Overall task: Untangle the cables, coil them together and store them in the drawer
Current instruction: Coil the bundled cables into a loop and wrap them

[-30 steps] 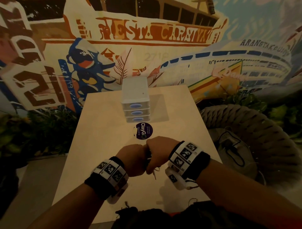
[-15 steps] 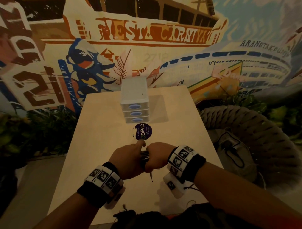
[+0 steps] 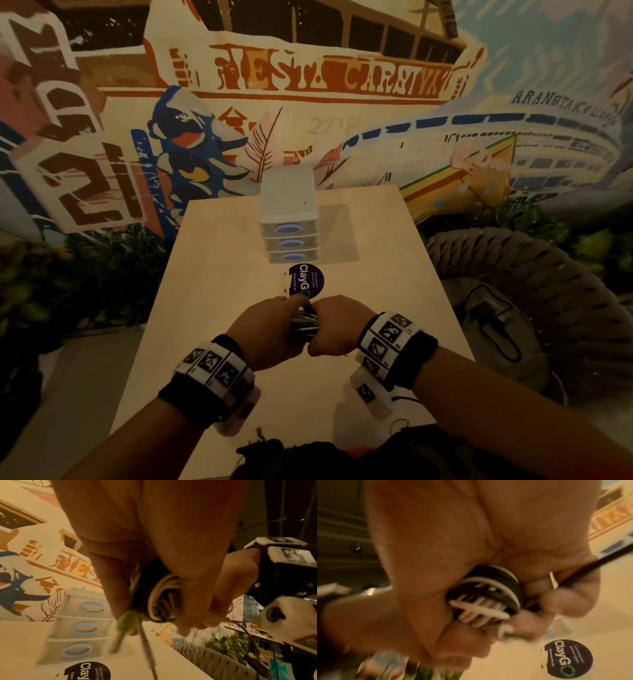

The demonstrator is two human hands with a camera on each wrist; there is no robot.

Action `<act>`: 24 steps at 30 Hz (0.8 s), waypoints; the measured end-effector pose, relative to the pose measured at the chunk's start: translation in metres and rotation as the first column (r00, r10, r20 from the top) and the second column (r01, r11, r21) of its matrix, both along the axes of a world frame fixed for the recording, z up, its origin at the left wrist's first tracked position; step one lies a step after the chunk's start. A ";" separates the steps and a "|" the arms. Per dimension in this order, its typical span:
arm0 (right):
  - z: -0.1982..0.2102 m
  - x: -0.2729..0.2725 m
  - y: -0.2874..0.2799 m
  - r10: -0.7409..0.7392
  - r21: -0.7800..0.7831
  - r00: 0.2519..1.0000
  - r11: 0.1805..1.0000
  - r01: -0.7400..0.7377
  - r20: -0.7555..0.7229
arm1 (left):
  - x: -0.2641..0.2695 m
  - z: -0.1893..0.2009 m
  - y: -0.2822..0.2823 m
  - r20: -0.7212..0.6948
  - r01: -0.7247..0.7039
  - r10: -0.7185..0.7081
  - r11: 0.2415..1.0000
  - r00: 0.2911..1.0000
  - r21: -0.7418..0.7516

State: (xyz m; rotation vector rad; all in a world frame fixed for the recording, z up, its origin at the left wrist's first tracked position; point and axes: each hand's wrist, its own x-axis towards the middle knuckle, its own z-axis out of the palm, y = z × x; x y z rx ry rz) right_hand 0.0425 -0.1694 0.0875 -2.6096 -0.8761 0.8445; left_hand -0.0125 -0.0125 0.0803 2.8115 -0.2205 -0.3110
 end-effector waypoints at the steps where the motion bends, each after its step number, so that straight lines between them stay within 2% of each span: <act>1: 0.000 0.004 -0.002 -0.011 0.016 1.000 1.000 0.012 -0.027 | 0.000 -0.001 0.004 -0.003 0.000 0.000 0.998 1.000 -0.070; 3: 0.001 0.013 -0.007 -0.042 0.062 0.992 0.997 0.050 -0.117 | -0.001 0.000 0.014 -0.009 -0.027 0.026 0.967 1.000 -0.252; 5: 0.001 0.022 -0.014 -0.066 0.137 0.976 0.986 0.095 -0.206 | -0.003 0.002 0.023 0.013 -0.050 0.062 0.899 0.998 -0.435; 7: 0.003 0.028 -0.020 -0.078 0.230 0.960 0.963 0.143 -0.270 | -0.005 0.001 0.029 -0.017 -0.082 0.092 0.764 0.996 -0.640; 9: 0.008 0.030 -0.023 -0.075 0.314 0.932 0.929 0.193 -0.353 | -0.007 -0.002 0.028 -0.084 -0.127 0.097 0.628 0.992 -0.768; 11: 0.013 0.027 -0.021 -0.044 0.369 0.898 0.902 0.224 -0.438 | -0.006 -0.007 0.026 -0.104 -0.139 0.095 0.565 0.990 -0.813; 15: 0.018 0.014 -0.009 0.074 0.428 0.845 0.883 0.191 -0.530 | 0.000 -0.016 0.022 -0.044 -0.032 -0.007 0.574 0.999 -0.818; 17: 0.016 0.011 -0.003 0.101 0.448 0.840 0.876 0.178 -0.532 | 0.000 -0.013 0.020 -0.045 -0.022 -0.027 0.555 0.999 -0.831; 20: 0.017 0.011 0.002 0.094 0.472 0.868 0.864 0.173 -0.489 | -0.003 -0.010 0.016 -0.085 -0.079 0.004 0.415 0.996 -0.907; 24: 0.024 0.015 0.008 0.114 0.495 0.880 0.856 0.149 -0.462 | -0.001 0.000 0.012 -0.032 -0.033 0.007 0.319 0.999 -0.947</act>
